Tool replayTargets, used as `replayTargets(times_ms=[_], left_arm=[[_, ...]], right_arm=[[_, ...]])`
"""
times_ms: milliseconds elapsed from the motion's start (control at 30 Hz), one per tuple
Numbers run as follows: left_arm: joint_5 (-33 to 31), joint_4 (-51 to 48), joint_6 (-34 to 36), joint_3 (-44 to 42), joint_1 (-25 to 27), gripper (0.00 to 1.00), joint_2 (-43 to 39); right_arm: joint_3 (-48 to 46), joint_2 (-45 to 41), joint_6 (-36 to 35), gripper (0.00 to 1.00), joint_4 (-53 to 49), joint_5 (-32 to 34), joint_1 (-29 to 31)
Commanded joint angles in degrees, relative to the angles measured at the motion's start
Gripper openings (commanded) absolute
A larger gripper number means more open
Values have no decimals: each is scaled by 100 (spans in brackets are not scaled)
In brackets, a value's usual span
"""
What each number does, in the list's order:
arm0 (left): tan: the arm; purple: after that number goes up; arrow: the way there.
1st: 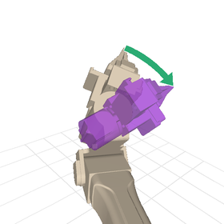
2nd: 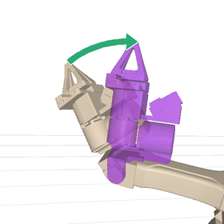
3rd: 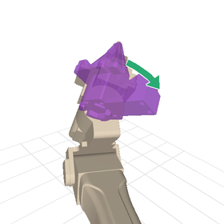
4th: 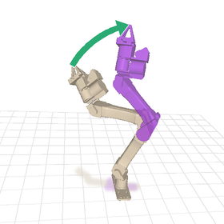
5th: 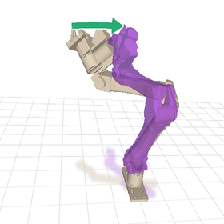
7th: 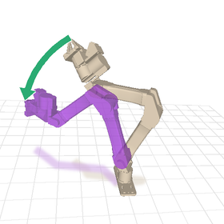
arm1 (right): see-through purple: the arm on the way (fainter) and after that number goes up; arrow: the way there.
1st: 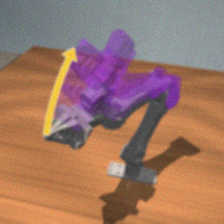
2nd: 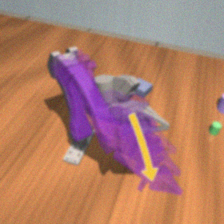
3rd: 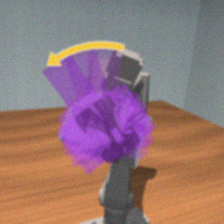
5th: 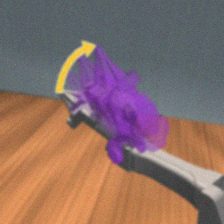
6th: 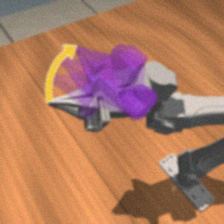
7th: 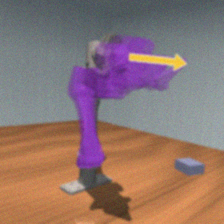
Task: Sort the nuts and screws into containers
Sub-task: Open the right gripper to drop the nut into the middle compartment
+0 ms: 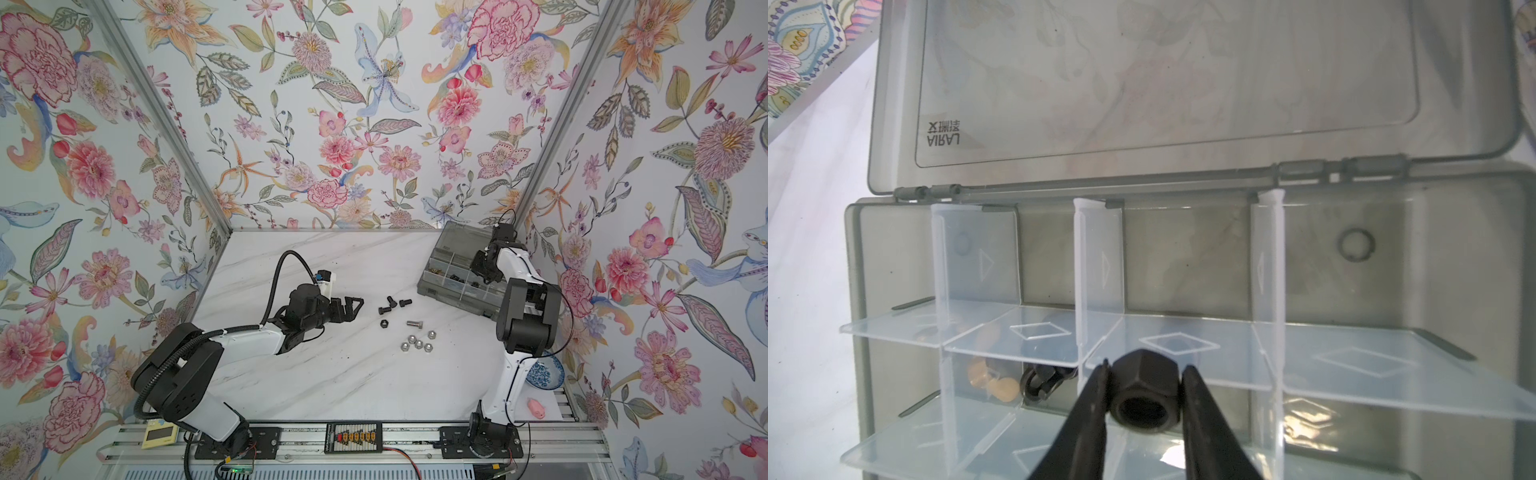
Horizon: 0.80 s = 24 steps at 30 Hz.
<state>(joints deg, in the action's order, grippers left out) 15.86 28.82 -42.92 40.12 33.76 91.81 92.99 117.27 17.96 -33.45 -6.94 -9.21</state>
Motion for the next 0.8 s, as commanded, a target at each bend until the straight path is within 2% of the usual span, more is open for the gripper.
replayTargets(times_ms=[0,367,567,767], left_arm=[[-100,97,-37,-94,-49,99,-159],[-126,83,-34,-144,-54,99,-179],[-205,51,-48,-163,-53,99,-177],[-192,12,-44,-151,-45,99,-177]], right_arm=[[-9,-104,-87,32,-139,-94,-49],[-155,-197,-147,36,-136,-280,-49],[-491,-758,-352,38,-135,-561,128],[-951,-1405,-693,43,-165,-903,606]])
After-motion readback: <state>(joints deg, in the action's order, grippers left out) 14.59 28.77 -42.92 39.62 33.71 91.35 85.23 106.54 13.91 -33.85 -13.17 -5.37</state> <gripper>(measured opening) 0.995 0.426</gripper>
